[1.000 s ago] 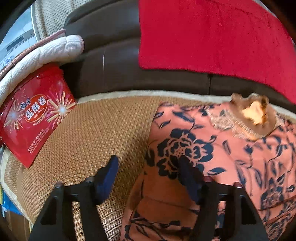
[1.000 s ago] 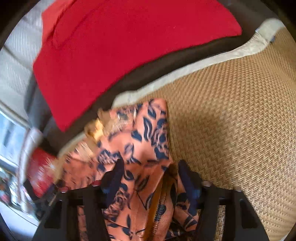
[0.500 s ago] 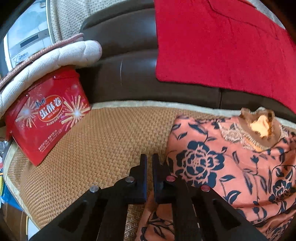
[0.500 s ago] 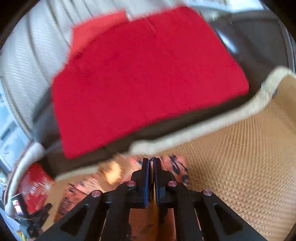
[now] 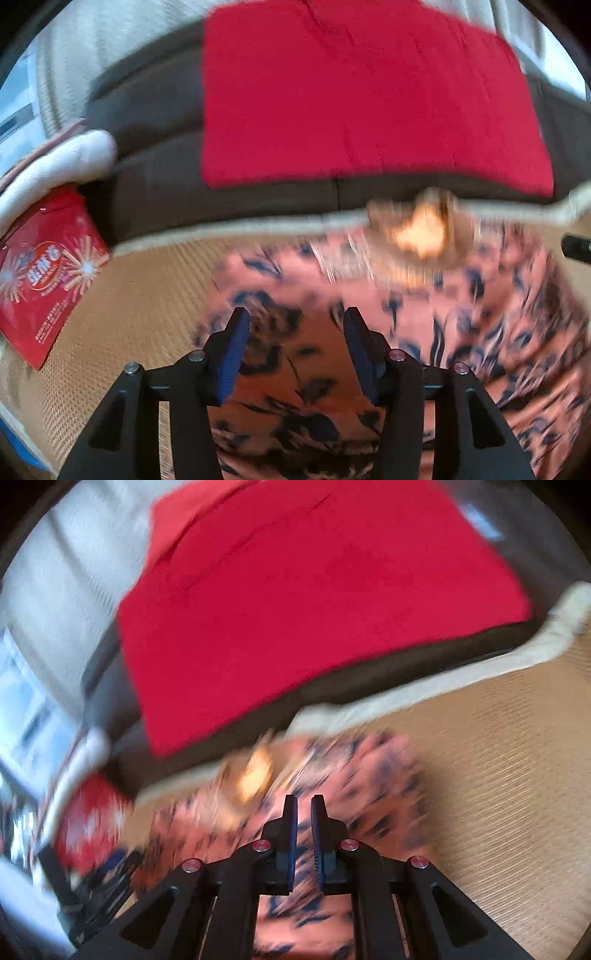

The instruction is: Fold small clothes

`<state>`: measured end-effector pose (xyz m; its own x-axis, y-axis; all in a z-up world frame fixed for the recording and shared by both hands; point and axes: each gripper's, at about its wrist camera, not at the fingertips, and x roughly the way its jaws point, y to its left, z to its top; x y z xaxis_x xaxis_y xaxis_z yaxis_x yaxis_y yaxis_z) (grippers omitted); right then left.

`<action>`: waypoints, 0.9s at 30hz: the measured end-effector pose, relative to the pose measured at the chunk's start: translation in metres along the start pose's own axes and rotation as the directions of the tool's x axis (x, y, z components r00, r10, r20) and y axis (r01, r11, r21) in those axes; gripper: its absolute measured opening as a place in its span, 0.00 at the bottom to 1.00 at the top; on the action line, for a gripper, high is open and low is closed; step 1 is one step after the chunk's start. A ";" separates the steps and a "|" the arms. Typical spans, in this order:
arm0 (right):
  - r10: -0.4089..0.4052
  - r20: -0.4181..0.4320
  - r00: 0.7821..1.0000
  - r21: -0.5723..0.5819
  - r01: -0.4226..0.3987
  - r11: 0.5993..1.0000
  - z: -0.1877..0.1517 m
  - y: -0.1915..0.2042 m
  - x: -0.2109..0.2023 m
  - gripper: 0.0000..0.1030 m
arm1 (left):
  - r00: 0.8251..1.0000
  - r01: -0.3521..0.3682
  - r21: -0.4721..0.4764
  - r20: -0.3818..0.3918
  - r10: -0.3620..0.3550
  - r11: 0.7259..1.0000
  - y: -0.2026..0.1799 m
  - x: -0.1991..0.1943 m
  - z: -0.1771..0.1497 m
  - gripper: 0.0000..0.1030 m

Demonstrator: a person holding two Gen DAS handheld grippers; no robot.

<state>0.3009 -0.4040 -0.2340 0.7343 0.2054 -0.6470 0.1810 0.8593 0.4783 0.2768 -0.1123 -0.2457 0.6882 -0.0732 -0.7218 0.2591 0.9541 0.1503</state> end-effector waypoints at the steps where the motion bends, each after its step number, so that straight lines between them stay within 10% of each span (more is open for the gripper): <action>1: -0.009 -0.028 1.000 -0.022 0.008 1.000 -0.004 0.007 0.009 0.10 | 0.998 -0.010 0.014 -0.068 0.010 1.000 -0.005 0.014 -0.005 0.52; 5: -0.158 -0.199 0.967 -0.170 0.125 0.977 -0.030 0.020 0.060 0.10 | 0.989 -0.034 0.047 -0.142 0.041 0.998 -0.013 0.033 -0.017 0.53; 13: -0.011 -0.141 0.990 -0.089 -0.002 0.996 -0.018 0.012 0.030 0.10 | 0.999 0.032 0.009 -0.025 -0.032 0.999 -0.008 0.002 -0.007 0.53; 17: -0.082 -0.246 0.966 -0.123 0.053 0.991 -0.036 0.025 0.056 0.11 | 0.989 0.026 0.070 -0.149 -0.016 0.997 -0.022 0.029 -0.021 0.53; 27: 0.057 -0.105 0.993 -0.100 -0.068 0.993 -0.046 0.006 -0.050 0.10 | 0.999 0.033 -0.006 0.024 -0.033 0.999 0.017 -0.049 -0.032 0.63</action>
<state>0.2348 -0.3873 -0.2264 0.6705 0.3021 -0.6776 0.0646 0.8861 0.4591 0.2256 -0.0829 -0.2295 0.6956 -0.1115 -0.7097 0.2775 0.9529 0.1222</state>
